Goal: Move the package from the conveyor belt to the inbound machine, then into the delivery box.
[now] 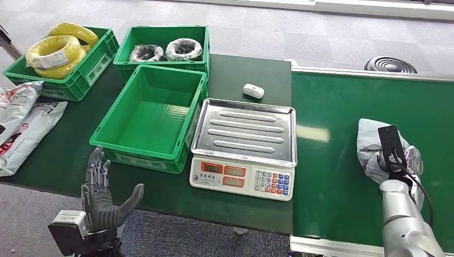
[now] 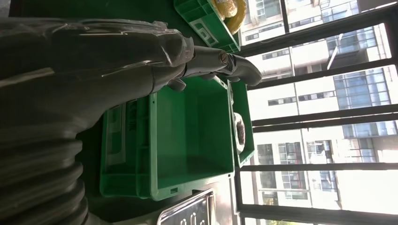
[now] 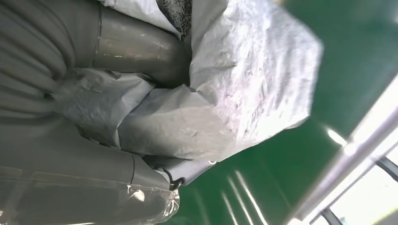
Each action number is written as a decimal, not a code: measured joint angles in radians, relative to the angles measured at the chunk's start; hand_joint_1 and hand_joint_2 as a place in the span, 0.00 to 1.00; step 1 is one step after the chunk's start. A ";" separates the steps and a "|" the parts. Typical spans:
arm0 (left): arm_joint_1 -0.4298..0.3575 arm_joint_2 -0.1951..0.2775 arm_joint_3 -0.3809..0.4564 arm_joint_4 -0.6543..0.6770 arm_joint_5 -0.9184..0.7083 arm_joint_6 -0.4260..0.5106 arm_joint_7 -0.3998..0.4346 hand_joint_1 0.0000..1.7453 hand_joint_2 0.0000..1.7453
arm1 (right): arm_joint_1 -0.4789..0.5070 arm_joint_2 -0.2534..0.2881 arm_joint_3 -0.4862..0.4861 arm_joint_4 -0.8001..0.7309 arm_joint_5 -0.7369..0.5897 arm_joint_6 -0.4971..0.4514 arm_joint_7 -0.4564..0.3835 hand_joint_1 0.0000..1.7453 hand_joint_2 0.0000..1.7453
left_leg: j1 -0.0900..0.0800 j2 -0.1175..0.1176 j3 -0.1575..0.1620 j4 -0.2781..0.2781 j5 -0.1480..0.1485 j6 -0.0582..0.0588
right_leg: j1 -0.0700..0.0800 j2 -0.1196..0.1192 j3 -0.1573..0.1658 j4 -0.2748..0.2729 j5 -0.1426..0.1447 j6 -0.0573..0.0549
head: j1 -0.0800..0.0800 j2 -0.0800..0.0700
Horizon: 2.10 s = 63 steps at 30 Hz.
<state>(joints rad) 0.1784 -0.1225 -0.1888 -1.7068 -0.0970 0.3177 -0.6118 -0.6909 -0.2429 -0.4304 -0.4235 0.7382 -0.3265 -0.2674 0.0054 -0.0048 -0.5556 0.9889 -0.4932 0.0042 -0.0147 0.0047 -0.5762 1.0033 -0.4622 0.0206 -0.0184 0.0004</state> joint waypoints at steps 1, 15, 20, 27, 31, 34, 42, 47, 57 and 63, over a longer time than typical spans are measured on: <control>0.000 0.000 0.000 -0.004 -0.002 0.006 -0.005 0.00 1.00 | -0.001 0.014 -0.006 -0.027 -0.052 -0.023 -0.049 1.00 1.00 | 0.000 0.000 0.000 0.000 0.000 0.000 | 0.000 0.000 0.000 0.000 0.000 0.000 | 0.000 0.000; -0.023 0.015 0.014 -0.026 0.023 0.008 -0.065 0.00 1.00 | 0.136 0.136 0.389 -0.515 -0.067 0.074 -0.220 1.00 1.00 | 0.001 0.001 -0.001 0.000 0.001 0.000 | 0.001 0.000 -0.002 0.000 0.000 0.000 | 0.000 0.000; -0.028 0.020 0.030 -0.026 0.023 0.000 -0.069 0.00 1.00 | 0.156 0.145 0.511 -0.540 -0.023 0.107 -0.224 1.00 1.00 | 0.001 0.000 -0.002 0.000 0.001 0.000 | 0.001 -0.001 -0.002 0.000 0.000 0.000 | 0.000 0.000; -0.040 0.021 0.052 -0.034 0.022 -0.009 -0.066 0.00 1.00 | 0.142 0.158 0.618 -0.525 0.075 0.157 -0.225 1.00 1.00 | 0.001 0.000 -0.002 0.000 0.001 0.000 | 0.001 0.000 -0.003 0.000 0.000 0.000 | 0.000 0.000; -0.040 0.021 0.059 -0.039 0.021 -0.013 -0.061 0.00 1.00 | 0.131 0.174 0.641 -0.508 0.074 0.101 -0.226 1.00 1.00 | 0.001 0.000 -0.002 0.000 0.001 0.000 | 0.001 -0.001 -0.003 0.000 0.000 0.000 | 0.000 0.000; -0.038 0.021 0.061 -0.041 0.021 -0.013 -0.061 0.00 1.00 | 0.132 0.183 0.639 -0.521 0.040 0.055 -0.233 1.00 1.00 | 0.001 0.000 -0.002 0.000 0.001 0.000 | 0.001 0.000 -0.003 0.000 0.000 0.000 | 0.000 0.000; -0.060 0.018 0.061 -0.040 0.020 -0.024 -0.059 0.00 1.00 | 0.127 0.202 0.661 -0.628 0.019 0.058 -0.245 1.00 1.00 | 0.001 0.000 -0.003 0.000 0.001 0.000 | 0.001 0.000 -0.003 0.000 0.000 0.000 | 0.000 0.000; -0.081 0.017 0.061 -0.035 0.020 -0.032 -0.055 0.00 1.00 | 0.113 0.221 0.700 -0.661 0.031 0.071 -0.234 1.00 1.00 | 0.001 0.000 -0.002 0.000 0.001 0.000 | 0.001 -0.001 -0.003 0.000 0.000 0.000 | 0.000 0.000; -0.104 0.011 0.062 -0.030 0.013 -0.040 -0.030 0.00 1.00 | -0.005 0.293 0.784 -0.442 0.132 0.267 -0.008 0.00 1.00 | 0.001 0.000 -0.002 0.000 0.001 0.000 | 0.001 0.000 -0.003 0.000 0.000 0.000 | 0.000 0.000; -0.115 0.011 0.067 -0.022 0.003 -0.049 -0.014 0.00 1.00 | -0.059 0.333 0.843 -0.250 0.158 0.316 0.000 0.00 0.00 | 0.001 0.001 -0.001 0.000 0.001 -0.001 | 0.002 0.000 -0.002 0.000 0.000 0.000 | 0.000 0.000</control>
<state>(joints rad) 0.0629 -0.1118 -0.1222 -1.7292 -0.0938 0.2690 -0.6261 -0.7503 0.0906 0.4131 -0.6738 0.8960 -0.0103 -0.2674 0.0068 -0.0040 -0.5564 0.9886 -0.4921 0.0035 -0.0131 0.0045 -0.5783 1.0036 -0.4623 0.0202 -0.0182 0.0004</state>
